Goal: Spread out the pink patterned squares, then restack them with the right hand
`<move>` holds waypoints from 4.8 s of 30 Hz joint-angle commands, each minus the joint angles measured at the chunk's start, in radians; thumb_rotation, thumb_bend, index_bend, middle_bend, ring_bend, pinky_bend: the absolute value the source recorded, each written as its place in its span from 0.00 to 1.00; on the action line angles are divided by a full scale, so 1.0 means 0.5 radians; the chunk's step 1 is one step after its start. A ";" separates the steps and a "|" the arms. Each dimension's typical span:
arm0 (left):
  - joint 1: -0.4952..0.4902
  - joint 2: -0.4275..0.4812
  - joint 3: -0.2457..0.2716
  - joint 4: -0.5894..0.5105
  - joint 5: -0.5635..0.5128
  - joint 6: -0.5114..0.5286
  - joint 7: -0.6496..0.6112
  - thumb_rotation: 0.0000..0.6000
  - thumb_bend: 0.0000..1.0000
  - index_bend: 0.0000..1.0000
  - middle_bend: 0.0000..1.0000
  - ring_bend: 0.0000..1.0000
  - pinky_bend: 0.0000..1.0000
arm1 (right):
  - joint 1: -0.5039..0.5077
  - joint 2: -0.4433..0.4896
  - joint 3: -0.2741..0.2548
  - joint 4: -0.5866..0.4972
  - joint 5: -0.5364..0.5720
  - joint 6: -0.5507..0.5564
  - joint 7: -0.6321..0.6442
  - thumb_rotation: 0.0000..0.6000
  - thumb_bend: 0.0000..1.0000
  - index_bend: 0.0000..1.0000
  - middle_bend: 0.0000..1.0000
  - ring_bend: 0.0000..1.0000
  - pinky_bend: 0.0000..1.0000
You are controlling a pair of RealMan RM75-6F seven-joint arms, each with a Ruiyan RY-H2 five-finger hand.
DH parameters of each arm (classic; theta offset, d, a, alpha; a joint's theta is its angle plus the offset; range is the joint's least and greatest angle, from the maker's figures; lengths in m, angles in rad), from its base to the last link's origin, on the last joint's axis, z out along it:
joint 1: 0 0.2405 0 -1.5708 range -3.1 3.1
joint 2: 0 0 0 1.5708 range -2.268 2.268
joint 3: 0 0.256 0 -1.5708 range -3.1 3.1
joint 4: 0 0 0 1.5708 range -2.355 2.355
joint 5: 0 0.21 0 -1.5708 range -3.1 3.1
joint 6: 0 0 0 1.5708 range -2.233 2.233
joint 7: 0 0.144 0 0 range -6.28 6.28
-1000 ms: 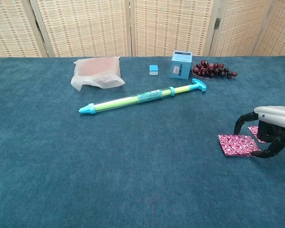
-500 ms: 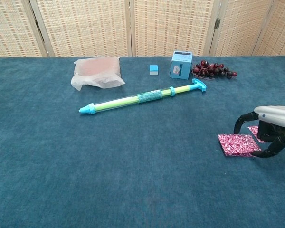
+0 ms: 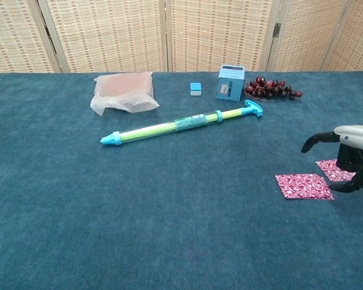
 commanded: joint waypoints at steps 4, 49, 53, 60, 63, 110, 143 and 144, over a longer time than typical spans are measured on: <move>-0.001 -0.003 0.001 -0.001 0.002 -0.001 0.000 1.00 0.26 0.22 0.05 0.04 0.11 | -0.032 0.071 0.024 -0.041 0.001 0.063 0.015 1.00 0.29 0.20 1.00 1.00 1.00; 0.002 0.007 0.007 -0.038 0.010 0.003 0.009 1.00 0.26 0.22 0.05 0.04 0.11 | -0.118 -0.007 0.054 0.312 0.017 0.025 0.015 1.00 0.26 0.20 0.99 1.00 1.00; -0.003 0.006 0.004 -0.041 0.013 0.001 0.018 1.00 0.26 0.22 0.05 0.04 0.11 | -0.100 -0.047 0.056 0.366 0.046 -0.026 0.003 1.00 0.26 0.20 0.99 1.00 1.00; -0.001 0.007 0.006 -0.042 0.011 0.000 0.020 1.00 0.26 0.22 0.05 0.04 0.11 | -0.076 -0.104 0.067 0.445 0.082 -0.088 0.002 1.00 0.27 0.22 0.99 1.00 1.00; -0.001 0.008 0.003 -0.044 0.010 0.002 0.020 1.00 0.26 0.22 0.05 0.04 0.11 | -0.064 -0.120 0.073 0.474 0.099 -0.110 -0.009 1.00 0.29 0.22 0.99 1.00 1.00; 0.009 -0.012 0.009 0.004 0.018 0.010 -0.034 1.00 0.26 0.22 0.05 0.04 0.11 | -0.117 0.031 0.086 0.106 0.042 -0.060 0.118 1.00 0.32 0.33 0.99 1.00 1.00; 0.024 -0.023 0.013 0.077 0.028 0.015 -0.137 1.00 0.26 0.22 0.05 0.04 0.11 | -0.082 -0.056 0.043 -0.089 0.088 0.088 -0.073 1.00 0.26 0.28 0.99 1.00 1.00; 0.025 -0.020 0.011 0.076 0.027 0.019 -0.137 1.00 0.26 0.22 0.05 0.04 0.11 | -0.105 -0.025 0.045 -0.105 0.056 0.141 -0.057 1.00 0.26 0.28 0.99 1.00 1.00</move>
